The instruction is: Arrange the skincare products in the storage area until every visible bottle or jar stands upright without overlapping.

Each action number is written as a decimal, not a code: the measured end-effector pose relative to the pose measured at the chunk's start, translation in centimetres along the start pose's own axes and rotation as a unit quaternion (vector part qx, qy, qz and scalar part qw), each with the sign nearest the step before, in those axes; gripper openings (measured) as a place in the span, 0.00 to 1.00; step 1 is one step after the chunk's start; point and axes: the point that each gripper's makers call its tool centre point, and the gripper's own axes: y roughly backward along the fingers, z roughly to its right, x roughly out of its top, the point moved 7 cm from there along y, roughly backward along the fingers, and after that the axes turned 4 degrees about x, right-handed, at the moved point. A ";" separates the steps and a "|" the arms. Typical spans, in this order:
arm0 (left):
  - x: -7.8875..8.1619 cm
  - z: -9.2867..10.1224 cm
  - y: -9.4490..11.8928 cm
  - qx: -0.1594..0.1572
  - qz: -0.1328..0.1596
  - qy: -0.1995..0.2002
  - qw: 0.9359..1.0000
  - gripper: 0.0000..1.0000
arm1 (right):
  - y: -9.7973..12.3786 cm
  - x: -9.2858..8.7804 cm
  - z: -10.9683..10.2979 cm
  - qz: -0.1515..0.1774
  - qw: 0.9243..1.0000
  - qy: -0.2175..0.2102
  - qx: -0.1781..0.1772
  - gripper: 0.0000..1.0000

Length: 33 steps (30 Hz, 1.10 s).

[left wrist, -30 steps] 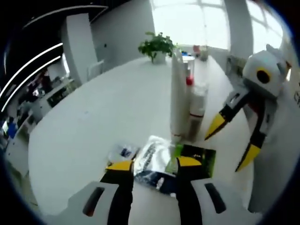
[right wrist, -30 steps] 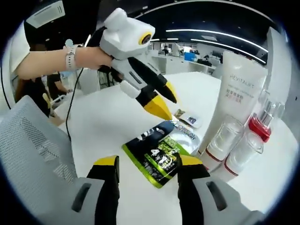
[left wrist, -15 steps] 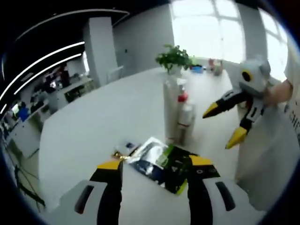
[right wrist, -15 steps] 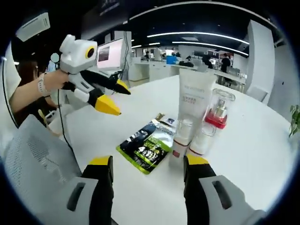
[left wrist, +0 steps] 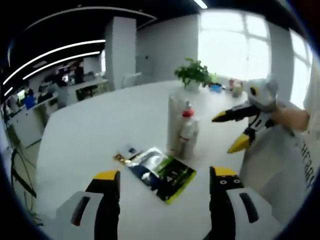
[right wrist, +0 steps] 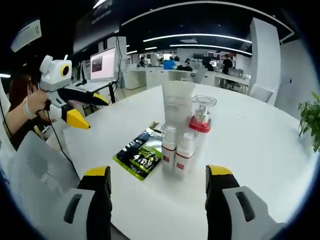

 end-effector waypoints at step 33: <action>-1.3 1.4 0.7 -0.012 -0.008 0.026 1.000 0.98 | 0.7 -0.2 -0.4 -0.013 1.000 -0.005 -0.016 0.96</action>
